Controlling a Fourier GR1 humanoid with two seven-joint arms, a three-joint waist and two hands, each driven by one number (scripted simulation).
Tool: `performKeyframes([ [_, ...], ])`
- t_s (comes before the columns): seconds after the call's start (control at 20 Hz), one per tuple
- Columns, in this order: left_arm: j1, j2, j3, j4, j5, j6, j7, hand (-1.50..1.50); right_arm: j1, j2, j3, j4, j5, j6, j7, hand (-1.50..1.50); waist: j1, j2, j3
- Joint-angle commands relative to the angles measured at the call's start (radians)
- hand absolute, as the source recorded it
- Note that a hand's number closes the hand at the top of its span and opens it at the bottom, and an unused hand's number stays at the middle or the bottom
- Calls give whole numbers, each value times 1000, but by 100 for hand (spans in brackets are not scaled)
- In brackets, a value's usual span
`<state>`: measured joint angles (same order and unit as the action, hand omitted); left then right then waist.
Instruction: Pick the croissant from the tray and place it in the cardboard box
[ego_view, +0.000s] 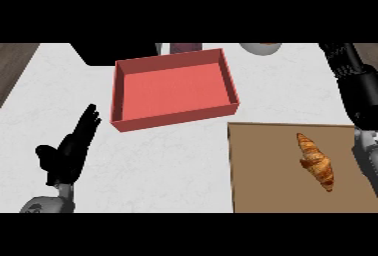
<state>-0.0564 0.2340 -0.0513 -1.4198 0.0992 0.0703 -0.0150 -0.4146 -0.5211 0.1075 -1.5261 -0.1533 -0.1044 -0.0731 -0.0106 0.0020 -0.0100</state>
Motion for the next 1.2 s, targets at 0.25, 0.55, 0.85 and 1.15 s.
performKeyframes([
  [0.25, 16, 229, 125, 25, -181, 121, 12, 0, 232, -25, 26, 105, -323, 497, -126, -150, 14, 11, 23],
  [0.55, 9, 219, 112, 52, -177, 108, 56, 0, 331, -197, 67, 263, -1, 538, -590, -150, 13, 20, 22],
  [0.85, -40, 218, 97, 77, -207, 115, 64, 0, 267, -275, 26, 487, 21, 738, -941, -150, 37, 17, 19],
  [1.15, -54, 207, 100, 92, -209, 119, 50, 0, 177, -410, 108, 517, 301, 498, -1027, -150, 56, 15, 16],
])
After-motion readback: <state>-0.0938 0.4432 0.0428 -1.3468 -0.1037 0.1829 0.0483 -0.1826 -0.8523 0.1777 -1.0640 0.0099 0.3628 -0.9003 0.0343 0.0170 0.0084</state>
